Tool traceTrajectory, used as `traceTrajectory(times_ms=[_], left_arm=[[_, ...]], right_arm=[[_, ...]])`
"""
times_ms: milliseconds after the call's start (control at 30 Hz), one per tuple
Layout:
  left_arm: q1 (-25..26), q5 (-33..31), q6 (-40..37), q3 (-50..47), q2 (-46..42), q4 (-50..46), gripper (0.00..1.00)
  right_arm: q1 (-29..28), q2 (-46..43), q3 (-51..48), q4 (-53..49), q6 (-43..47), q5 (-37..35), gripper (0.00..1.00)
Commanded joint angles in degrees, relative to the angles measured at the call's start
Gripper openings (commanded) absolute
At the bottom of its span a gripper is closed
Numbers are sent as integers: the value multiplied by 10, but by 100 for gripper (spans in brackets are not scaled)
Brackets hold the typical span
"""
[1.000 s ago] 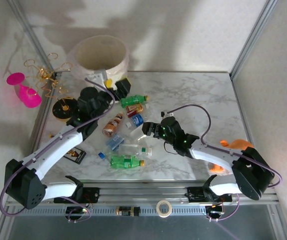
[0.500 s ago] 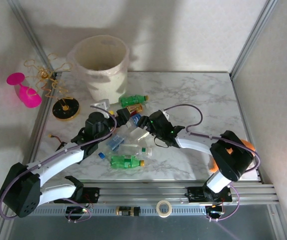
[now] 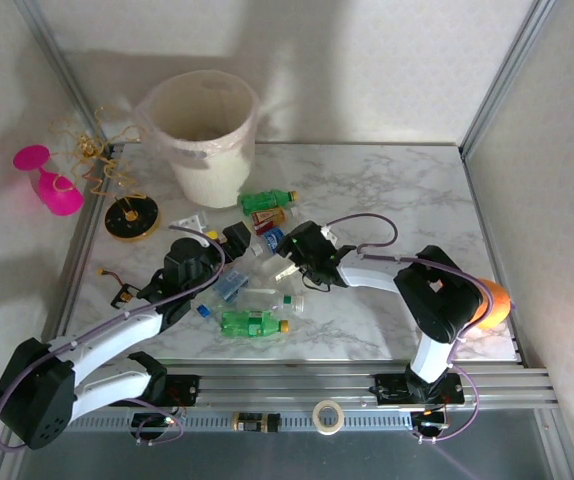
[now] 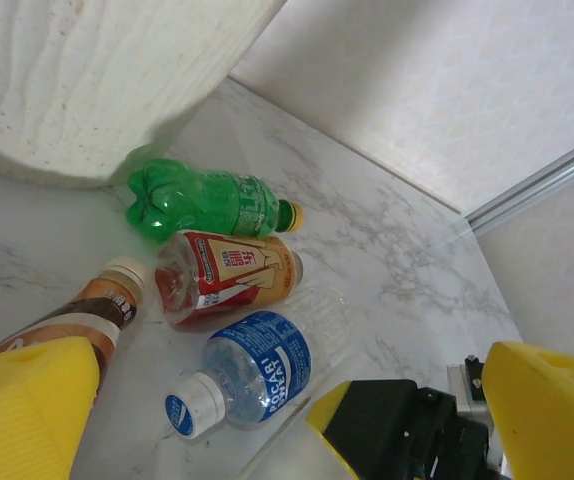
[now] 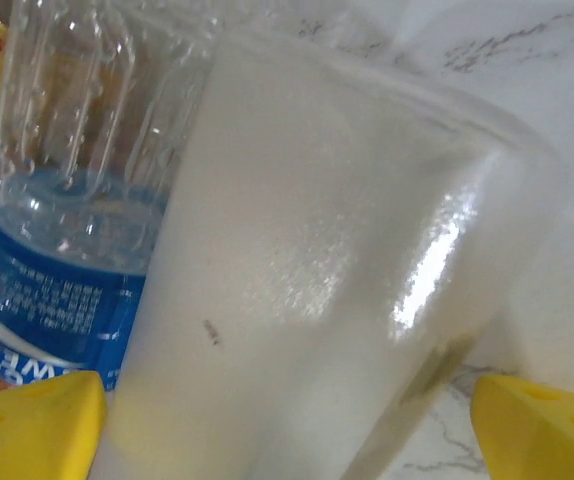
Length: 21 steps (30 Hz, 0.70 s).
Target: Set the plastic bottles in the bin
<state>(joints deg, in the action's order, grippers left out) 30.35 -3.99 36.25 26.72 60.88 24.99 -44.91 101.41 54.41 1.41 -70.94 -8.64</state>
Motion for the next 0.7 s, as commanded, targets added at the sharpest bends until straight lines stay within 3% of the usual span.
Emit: traceTrajectory(times_ms=[0,167,367,667], left_arm=[[3,-19,-5,-11,-13,12,98],[3,-21,-7,-13,-14,7,99],[3,-19,-7,-11,-15,8,98],[3,3,0,-1,2,17,98]], right_arm=[[16,25,22,-7,-9,3,92],[29,47,36,-13,-2,9,89],[42,44,10,7,-5,13,78],[69,11,-43,24,-9,6,76]])
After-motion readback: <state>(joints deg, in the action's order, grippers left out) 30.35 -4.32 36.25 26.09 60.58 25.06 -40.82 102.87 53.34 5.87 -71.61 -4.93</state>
